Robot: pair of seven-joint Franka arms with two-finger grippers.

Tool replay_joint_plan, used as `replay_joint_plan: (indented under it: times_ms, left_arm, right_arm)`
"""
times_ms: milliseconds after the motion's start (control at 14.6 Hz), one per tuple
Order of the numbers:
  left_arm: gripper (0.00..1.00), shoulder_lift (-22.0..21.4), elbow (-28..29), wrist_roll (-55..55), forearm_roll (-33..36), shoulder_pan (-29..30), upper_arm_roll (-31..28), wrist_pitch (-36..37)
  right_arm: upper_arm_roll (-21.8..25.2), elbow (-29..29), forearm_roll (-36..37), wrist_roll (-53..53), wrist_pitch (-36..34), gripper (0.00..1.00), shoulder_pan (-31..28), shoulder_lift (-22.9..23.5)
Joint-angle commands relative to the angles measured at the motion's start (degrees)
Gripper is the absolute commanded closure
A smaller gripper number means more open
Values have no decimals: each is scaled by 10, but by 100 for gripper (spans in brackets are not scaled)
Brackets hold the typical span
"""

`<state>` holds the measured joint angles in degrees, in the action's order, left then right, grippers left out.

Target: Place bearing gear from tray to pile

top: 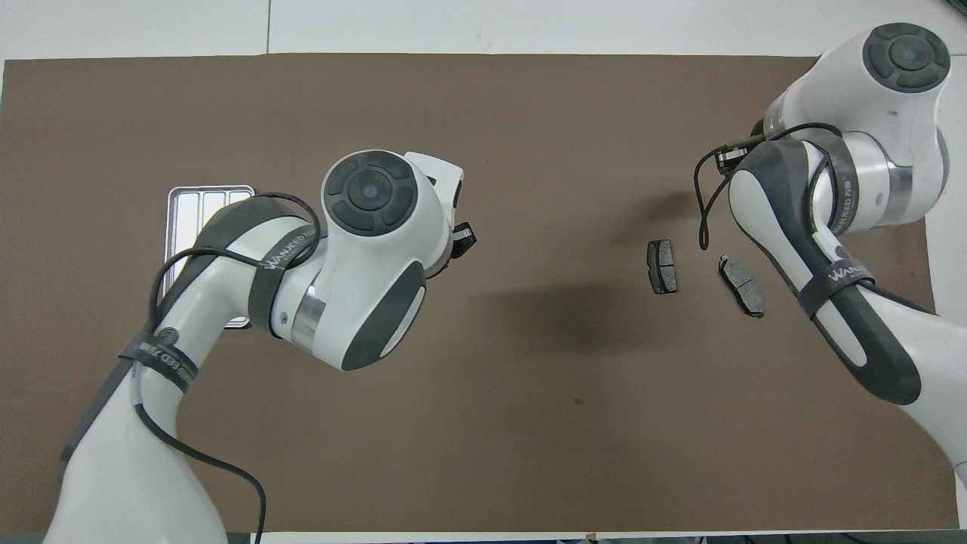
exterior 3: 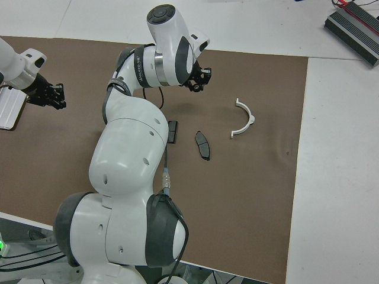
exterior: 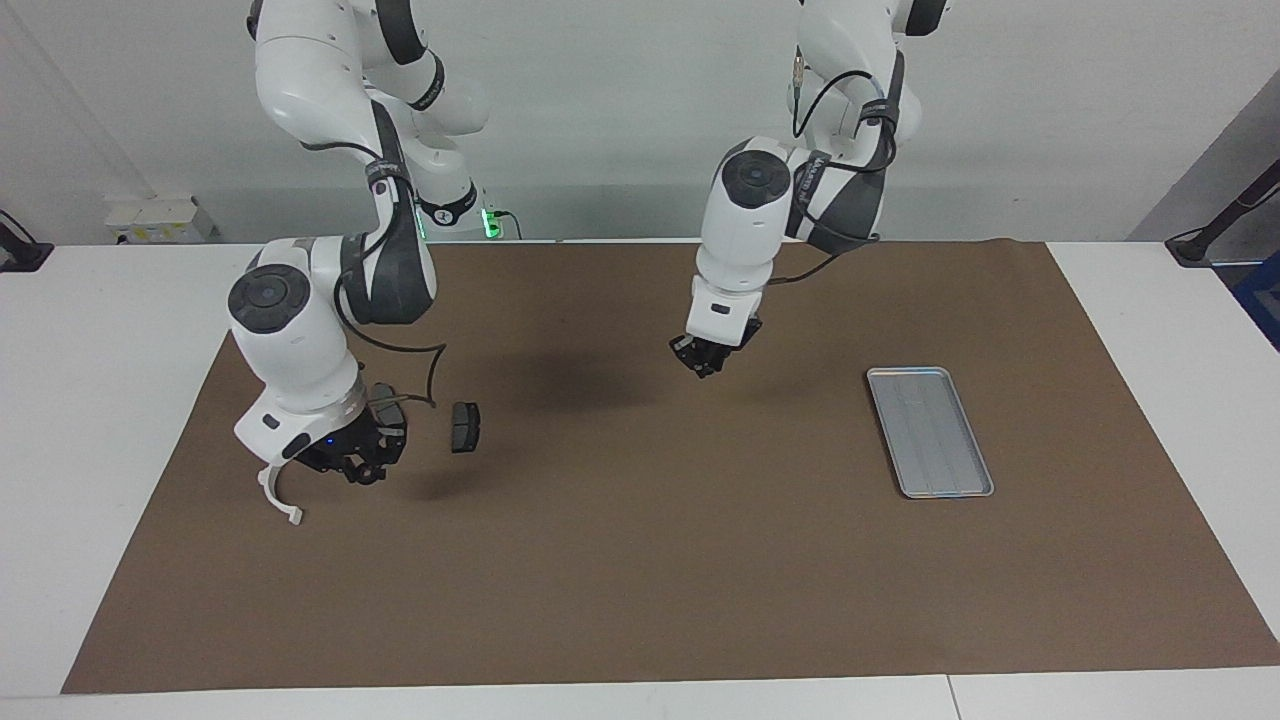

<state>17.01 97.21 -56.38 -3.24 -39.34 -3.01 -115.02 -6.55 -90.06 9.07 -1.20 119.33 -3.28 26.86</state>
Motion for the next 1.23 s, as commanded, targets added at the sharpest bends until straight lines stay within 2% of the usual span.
replay_joint_plan:
  times_ms: [0, 342, 752, 821, 889, 958, 1026, 1163]
  left_arm:
    - [100, 52, 4, -28, 11, -23, -11, -60]
    - [100, 55, 58, -36, 11, -35, -11, -128]
    - [100, 55, 99, -44, 11, -45, -12, -185]
    - [100, 55, 104, -44, 11, -45, -12, -192]
    - [100, 55, 107, -44, 11, -45, -12, -197]
    - [100, 55, 112, -44, 11, -45, -12, -203]
    - [100, 54, 119, -44, 11, -45, -12, -212]
    - [100, 53, 132, -44, 11, -45, -12, -229]
  right_arm:
    - [-7, -6, 23, -13, 54, 100, -17, 28]
    - [-7, -5, 28, -19, 112, 100, -23, 68]
    - [-8, -9, 24, -13, 124, 100, -25, 72]
    - [-8, -10, 23, -11, 125, 78, -25, 72]
    - [-8, -11, 23, -7, 128, 44, -25, 72]
    - [-8, -13, 23, -4, 128, 15, -24, 72]
    - [-7, -13, 23, -4, 128, 0, -24, 72]
    - [-7, -13, 23, -4, 127, 0, -23, 72]
